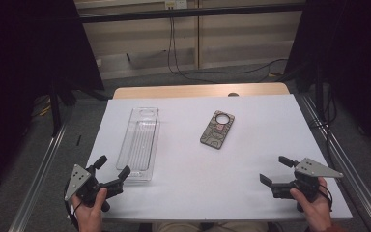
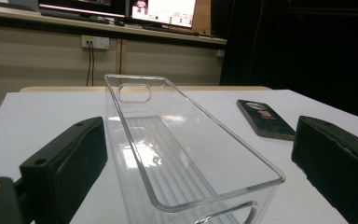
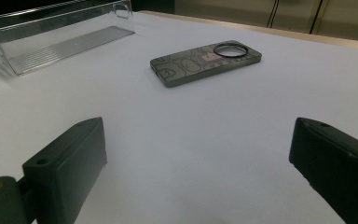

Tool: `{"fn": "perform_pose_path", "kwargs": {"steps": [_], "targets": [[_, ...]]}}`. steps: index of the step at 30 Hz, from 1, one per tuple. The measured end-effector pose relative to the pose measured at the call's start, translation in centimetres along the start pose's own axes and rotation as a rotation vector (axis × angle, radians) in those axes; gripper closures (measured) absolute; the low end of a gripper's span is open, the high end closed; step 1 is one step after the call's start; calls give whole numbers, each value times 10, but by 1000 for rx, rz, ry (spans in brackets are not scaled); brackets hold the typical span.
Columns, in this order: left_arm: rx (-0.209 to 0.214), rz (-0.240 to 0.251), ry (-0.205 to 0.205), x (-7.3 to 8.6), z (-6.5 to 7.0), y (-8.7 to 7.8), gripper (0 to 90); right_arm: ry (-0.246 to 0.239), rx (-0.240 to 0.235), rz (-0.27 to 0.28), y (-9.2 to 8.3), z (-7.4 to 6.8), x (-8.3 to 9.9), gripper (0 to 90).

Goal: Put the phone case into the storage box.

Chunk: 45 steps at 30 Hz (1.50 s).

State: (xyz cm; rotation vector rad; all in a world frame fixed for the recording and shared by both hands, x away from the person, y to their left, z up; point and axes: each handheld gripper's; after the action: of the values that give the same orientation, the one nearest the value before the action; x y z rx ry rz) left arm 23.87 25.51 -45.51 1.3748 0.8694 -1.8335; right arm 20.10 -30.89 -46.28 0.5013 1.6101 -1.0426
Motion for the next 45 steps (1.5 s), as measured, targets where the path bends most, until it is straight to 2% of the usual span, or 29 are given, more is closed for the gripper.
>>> {"fn": "perform_pose_path", "kwargs": {"steps": [2, 5, 9, 12, 13, 16, 17, 18, 22, 24, 26, 27, 28, 30, 33, 35, 37, 39, 40, 41, 45], "targets": [[3, 5, -3, 0, 0, 0, 35, 4, 3, -8, 1, -1, -1, 33], [-7, 5, 1, -1, 0, 1, 35, 4, -15, -25, 5, -1, -4, 32], [3, -1, -3, 0, 1, 2, 35, 4, -39, -48, 11, -1, -8, 29], [4, 1, 4, 0, 1, 2, 35, -11, -19, -71, 16, 1, -12, 26], [16, 7, 4, -1, 1, 2, 35, 1, -30, -79, 18, 2, -13, 26], [19, 6, 9, -1, 1, 1, 35, -15, -51, -97, 23, 2, -16, 26], [26, 6, 4, -1, 1, 2, 35, -17, -85, -115, 27, 0, -18, 26], [22, 6, 11, -1, 1, 2, 35, -20, -94, -118, 29, -1, -20, 26], [19, 3, 10, -1, 1, 2, 35, -22, -88, -145, 34, -3, -27, 17], [13, 2, 0, 0, 2, 2, 35, -19, -118, -168, 38, -2, -30, 15], [13, -1, -10, 0, 2, 1, 35, -16, -124, -171, 40, -1, -31, 18], [19, 0, -16, 0, 4, 2, 35, -42, -117, -181, 46, -1, -34, 16], [15, -2, -7, 0, 5, 2, 35, -43, -123, -185, 49, -1, -35, 19], [20, -3, 7, -1, 5, 2, 35, -42, -134, -187, 55, 1, -38, 19], [20, -2, 5, 0, 4, 2, 35, -34, -139, -188, 61, 2, -40, 36], [15, -4, 6, 0, 3, 2, 35, -10, -160, -193, 70, 6, -43, 34], [13, -3, 4, 0, 3, 3, 35, -18, -165, -199, 75, 8, -46, 22], [2, -5, 4, 0, 1, 3, 35, -17, -196, -202, 81, 9, -50, 7], [1, 0, -1, 0, 0, 3, 35, -17, -196, -202, 81, 9, -50, 7], [4, -1, -4, 0, 0, 3, 35, -40, -196, -216, 88, 11, -52, 38], [20, 2, 5, 0, 0, 3, 35, -35, -196, -229, 102, 14, -56, 36]]}}
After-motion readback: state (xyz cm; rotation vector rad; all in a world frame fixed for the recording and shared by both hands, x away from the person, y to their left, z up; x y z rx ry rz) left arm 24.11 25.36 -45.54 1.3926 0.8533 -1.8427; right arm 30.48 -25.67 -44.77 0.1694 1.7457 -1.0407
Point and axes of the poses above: each handheld gripper's, and its own axes: y roughly forward along the jaws, x roughly out of its underside, z roughly to its right, and after that the axes turned 4 degrees about -y, right-handed
